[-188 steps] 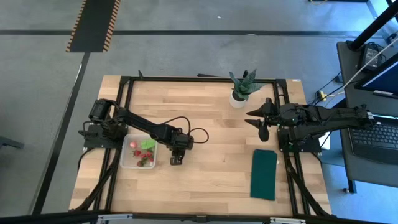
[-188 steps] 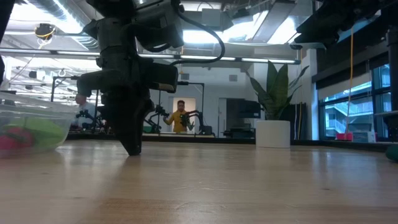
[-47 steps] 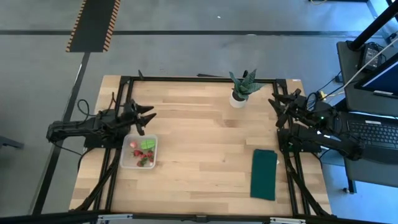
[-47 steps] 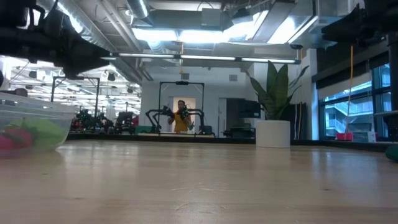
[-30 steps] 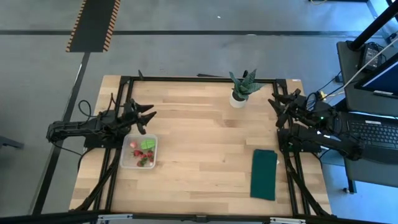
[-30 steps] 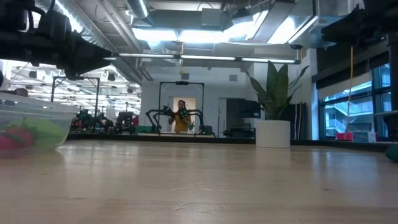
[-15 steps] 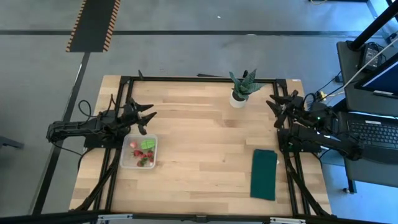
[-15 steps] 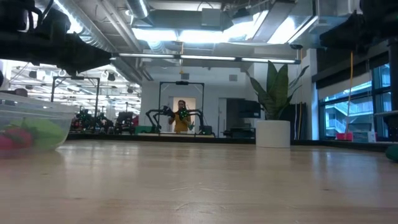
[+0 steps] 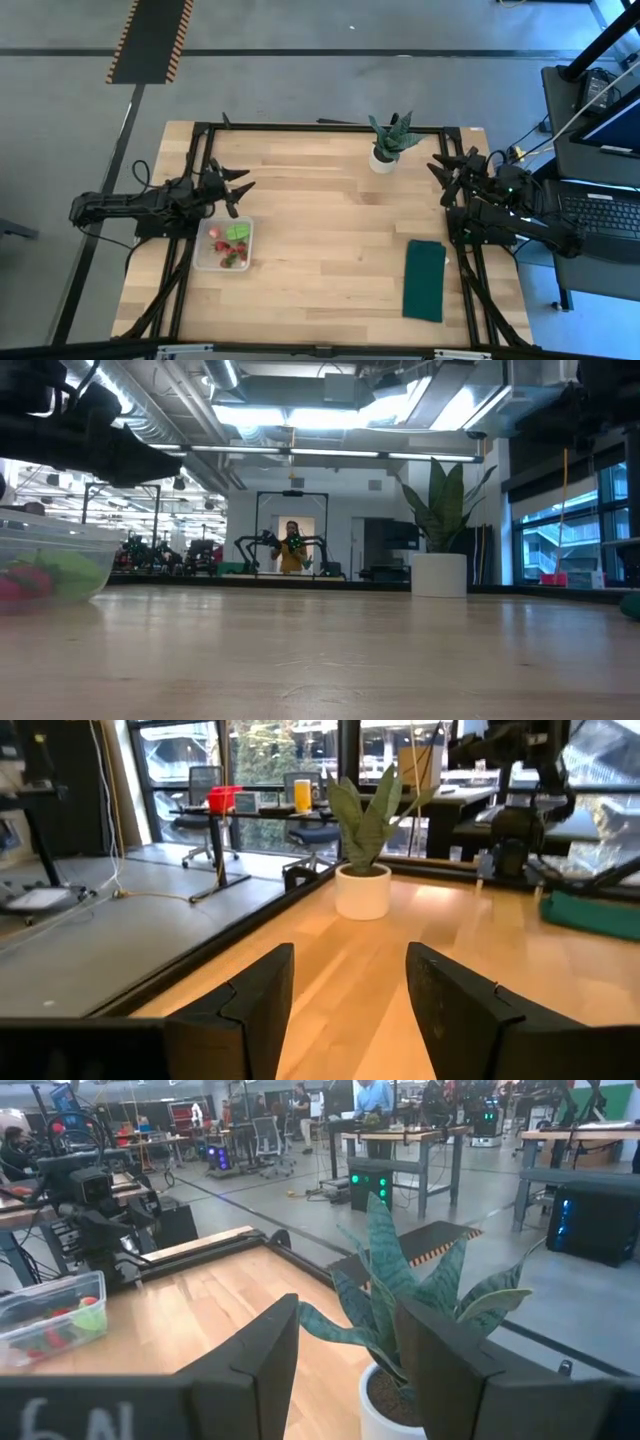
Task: Pick and placing Produce into tupperware
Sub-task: Return To Home Position
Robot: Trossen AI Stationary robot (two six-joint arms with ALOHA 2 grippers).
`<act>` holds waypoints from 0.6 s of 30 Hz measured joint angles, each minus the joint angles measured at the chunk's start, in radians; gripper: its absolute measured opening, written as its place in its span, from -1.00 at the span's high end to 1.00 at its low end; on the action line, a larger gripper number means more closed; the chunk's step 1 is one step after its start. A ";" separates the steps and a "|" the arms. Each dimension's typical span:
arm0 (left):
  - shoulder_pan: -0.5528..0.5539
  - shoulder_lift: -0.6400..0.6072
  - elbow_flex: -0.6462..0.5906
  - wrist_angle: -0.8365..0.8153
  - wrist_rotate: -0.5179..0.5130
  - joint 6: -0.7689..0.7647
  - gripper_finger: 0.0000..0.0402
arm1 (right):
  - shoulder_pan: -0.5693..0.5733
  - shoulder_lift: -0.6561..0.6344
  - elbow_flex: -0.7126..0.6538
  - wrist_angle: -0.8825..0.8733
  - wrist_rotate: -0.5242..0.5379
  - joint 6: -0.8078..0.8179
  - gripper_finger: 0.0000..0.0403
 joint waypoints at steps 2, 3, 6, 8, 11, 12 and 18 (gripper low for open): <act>0.000 0.000 0.000 0.000 -0.002 -0.024 0.07 | 0.000 0.000 0.000 0.000 0.000 0.005 0.17; 0.000 0.000 0.000 0.000 -0.002 -0.022 0.06 | 0.000 0.000 0.000 0.000 0.000 0.006 0.17; 0.000 -0.001 0.000 0.000 -0.003 -0.011 0.04 | 0.000 0.000 -0.001 -0.013 0.000 0.007 0.17; 0.000 -0.001 0.000 0.000 -0.003 -0.016 0.04 | 0.000 -0.001 -0.023 0.018 0.000 0.007 0.17; 0.000 -0.001 0.000 0.000 -0.003 -0.019 0.06 | 0.000 -0.001 -0.117 0.159 0.000 0.003 0.17; 0.000 -0.001 0.000 0.000 -0.003 -0.019 0.06 | 0.000 -0.001 -0.155 0.216 0.000 0.002 0.17; 0.000 -0.001 0.000 0.000 -0.003 -0.020 0.05 | 0.000 0.000 -0.328 0.465 0.000 0.007 0.17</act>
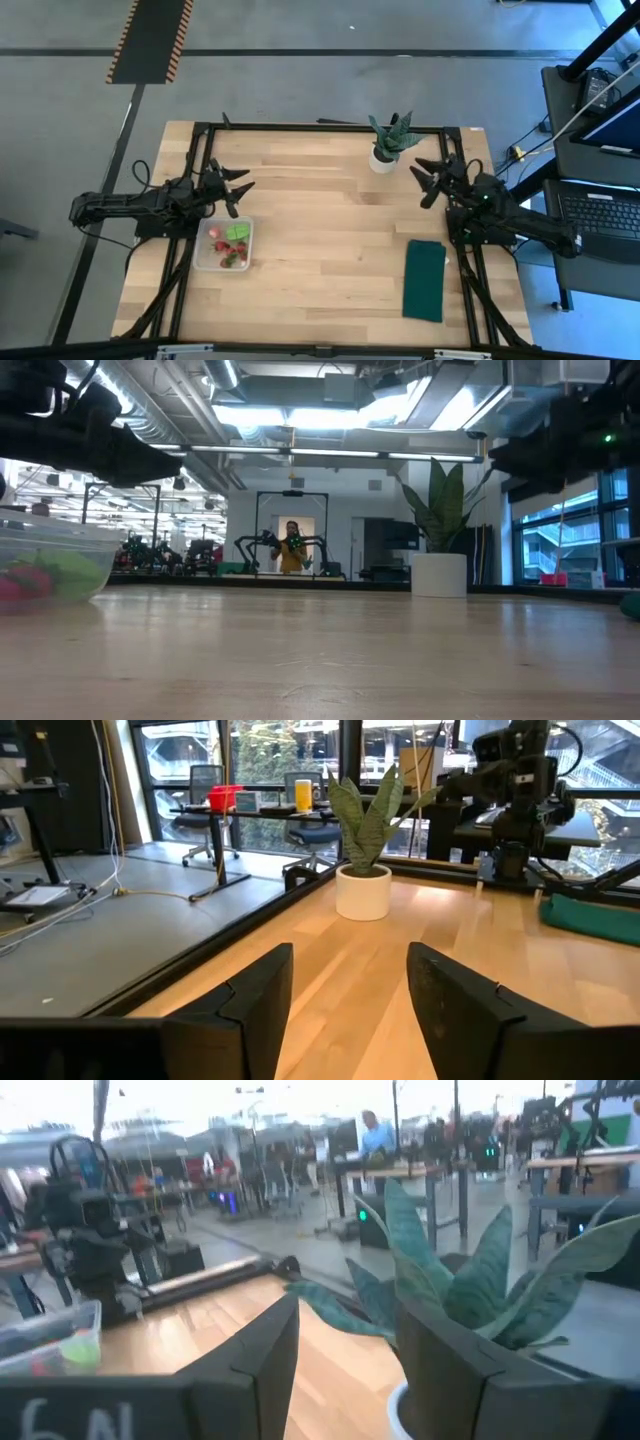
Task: Pick and placing Produce into tupperware
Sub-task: Return To Home Position
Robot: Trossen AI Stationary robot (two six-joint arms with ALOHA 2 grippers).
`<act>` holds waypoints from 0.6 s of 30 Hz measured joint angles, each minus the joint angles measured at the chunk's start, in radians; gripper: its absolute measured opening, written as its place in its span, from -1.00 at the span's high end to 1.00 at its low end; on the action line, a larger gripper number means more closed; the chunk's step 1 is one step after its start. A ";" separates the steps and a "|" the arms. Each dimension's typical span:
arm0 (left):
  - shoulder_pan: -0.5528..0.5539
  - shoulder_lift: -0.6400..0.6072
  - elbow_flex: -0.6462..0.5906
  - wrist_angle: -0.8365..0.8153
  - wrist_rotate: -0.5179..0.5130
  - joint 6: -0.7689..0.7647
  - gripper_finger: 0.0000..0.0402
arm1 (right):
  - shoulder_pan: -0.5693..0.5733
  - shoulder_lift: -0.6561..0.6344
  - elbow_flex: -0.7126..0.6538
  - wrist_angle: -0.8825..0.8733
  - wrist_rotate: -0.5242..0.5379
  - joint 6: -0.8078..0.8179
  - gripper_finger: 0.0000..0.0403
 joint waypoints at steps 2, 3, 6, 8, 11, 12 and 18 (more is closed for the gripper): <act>0.000 0.000 0.000 0.000 0.000 0.000 0.04 | 0.000 0.000 -0.043 0.060 0.000 0.000 0.17; 0.000 0.000 0.000 0.000 0.000 0.001 0.04 | 0.000 0.000 -0.052 0.061 0.001 0.004 0.17; 0.000 0.000 0.000 0.000 0.000 0.001 0.05 | 0.000 0.001 -0.052 0.023 0.000 0.032 0.17; 0.000 0.000 0.000 0.000 0.000 0.001 0.06 | 0.000 0.001 -0.052 0.020 0.000 0.049 0.17; 0.000 0.000 0.000 0.000 0.000 0.001 0.07 | 0.000 0.001 -0.052 0.017 0.000 0.049 0.17; 0.000 0.000 0.000 0.000 0.000 0.001 0.06 | 0.000 0.001 -0.052 0.017 0.000 0.049 0.17; 0.000 0.000 0.000 0.000 0.000 0.001 0.04 | 0.000 0.001 -0.052 0.017 0.000 0.047 0.17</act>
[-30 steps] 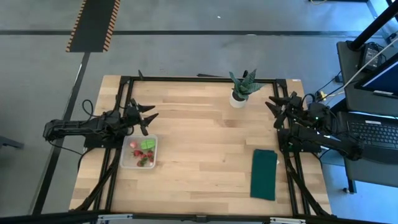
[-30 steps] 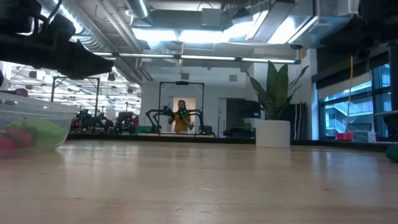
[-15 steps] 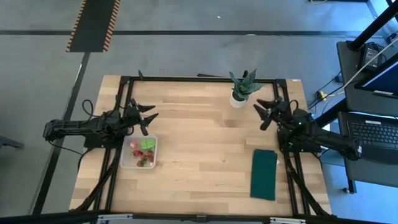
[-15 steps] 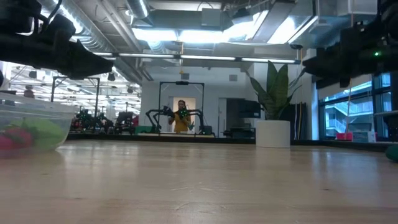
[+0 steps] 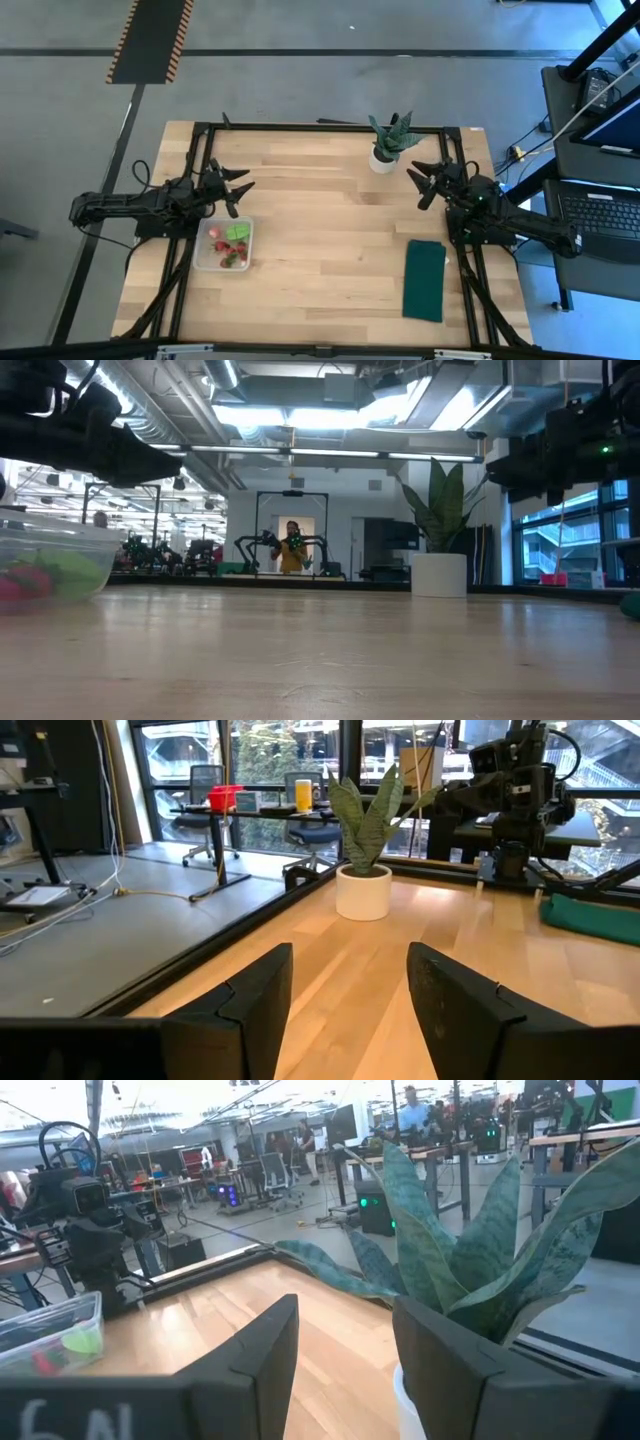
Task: Pick and placing Produce into tupperware
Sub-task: Return To Home Position
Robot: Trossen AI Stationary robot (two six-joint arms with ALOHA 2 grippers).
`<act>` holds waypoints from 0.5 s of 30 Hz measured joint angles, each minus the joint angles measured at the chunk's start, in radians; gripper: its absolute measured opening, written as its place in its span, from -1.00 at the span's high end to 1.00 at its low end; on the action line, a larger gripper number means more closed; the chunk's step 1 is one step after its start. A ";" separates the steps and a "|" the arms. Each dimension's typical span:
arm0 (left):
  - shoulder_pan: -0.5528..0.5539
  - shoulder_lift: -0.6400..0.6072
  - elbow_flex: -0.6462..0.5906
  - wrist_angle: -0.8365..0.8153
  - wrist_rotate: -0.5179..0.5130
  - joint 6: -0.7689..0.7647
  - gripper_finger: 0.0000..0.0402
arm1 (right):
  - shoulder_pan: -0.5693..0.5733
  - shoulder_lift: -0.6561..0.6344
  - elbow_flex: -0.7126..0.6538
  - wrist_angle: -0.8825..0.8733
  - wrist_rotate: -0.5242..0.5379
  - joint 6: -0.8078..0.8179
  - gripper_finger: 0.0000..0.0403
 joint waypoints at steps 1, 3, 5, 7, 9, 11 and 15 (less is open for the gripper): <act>0.000 0.000 0.000 0.000 0.000 0.000 0.05 | 0.000 0.000 0.000 0.000 0.000 0.001 0.17; 0.000 0.000 0.000 0.000 0.000 0.000 0.06 | 0.000 0.000 0.000 0.000 0.000 -0.001 0.17; 0.000 0.000 0.000 0.000 0.000 0.000 0.07 | 0.000 0.000 0.000 -0.001 0.000 -0.001 0.17; 0.000 0.000 0.000 0.000 0.000 0.000 0.07 | 0.000 0.000 0.000 -0.001 0.000 -0.001 0.17; 0.000 0.000 0.000 0.000 0.000 0.000 0.05 | 0.000 0.000 0.000 -0.001 0.000 -0.001 0.17; 0.000 0.000 0.000 0.000 0.000 0.000 0.04 | 0.000 0.000 0.000 -0.001 0.000 -0.001 0.17; 0.000 0.000 0.000 0.000 0.000 0.000 0.05 | 0.000 0.000 0.001 -0.001 0.000 -0.001 0.17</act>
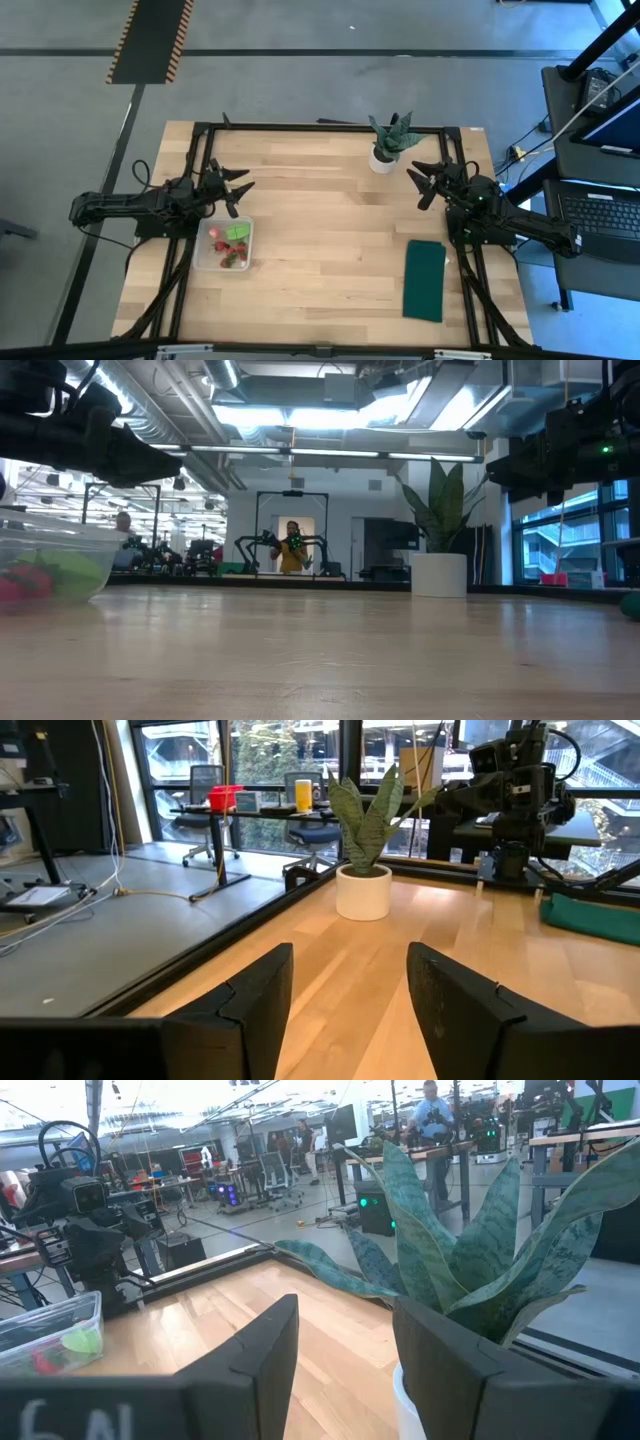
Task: Pick and placing Produce into tupperware
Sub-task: Return To Home Position
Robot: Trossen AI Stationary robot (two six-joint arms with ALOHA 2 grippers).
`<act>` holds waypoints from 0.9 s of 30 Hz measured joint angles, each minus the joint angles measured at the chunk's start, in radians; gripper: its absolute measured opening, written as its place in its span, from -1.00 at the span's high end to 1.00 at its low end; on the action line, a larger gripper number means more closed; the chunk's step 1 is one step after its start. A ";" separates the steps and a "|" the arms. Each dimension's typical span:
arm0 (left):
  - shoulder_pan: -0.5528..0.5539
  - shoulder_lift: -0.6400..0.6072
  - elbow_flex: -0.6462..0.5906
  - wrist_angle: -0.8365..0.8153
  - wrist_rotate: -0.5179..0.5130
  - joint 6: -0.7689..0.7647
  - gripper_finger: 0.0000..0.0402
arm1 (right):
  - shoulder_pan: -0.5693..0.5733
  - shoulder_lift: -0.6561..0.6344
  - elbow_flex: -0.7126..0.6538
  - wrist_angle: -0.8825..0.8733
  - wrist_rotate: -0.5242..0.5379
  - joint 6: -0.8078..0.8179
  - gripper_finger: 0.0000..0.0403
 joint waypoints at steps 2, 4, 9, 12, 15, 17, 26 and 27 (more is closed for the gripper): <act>0.000 0.000 0.000 0.000 0.000 0.000 0.06 | 0.000 0.000 0.000 0.000 0.000 0.000 0.17; 0.000 0.000 0.000 0.000 0.000 0.000 0.07 | 0.000 0.000 0.000 0.000 0.000 0.000 0.17; 0.000 0.000 0.000 0.000 0.000 0.000 0.05 | 0.000 0.000 0.000 0.000 0.000 0.000 0.17; 0.000 0.000 0.000 0.000 0.000 0.000 0.04 | 0.000 0.000 0.000 0.000 0.000 -0.001 0.17; 0.000 0.000 0.000 0.000 0.000 0.000 0.06 | 0.000 0.000 0.000 0.000 0.000 -0.001 0.17; 0.000 0.000 0.000 0.000 0.000 0.000 0.07 | 0.000 0.000 0.000 0.000 0.000 -0.001 0.17; 0.000 0.000 0.000 0.000 0.000 0.000 0.04 | 0.000 0.000 0.000 0.000 0.000 -0.001 0.17; 0.000 0.000 0.000 0.000 0.000 0.000 0.05 | 0.000 0.000 0.000 0.000 0.000 -0.001 0.17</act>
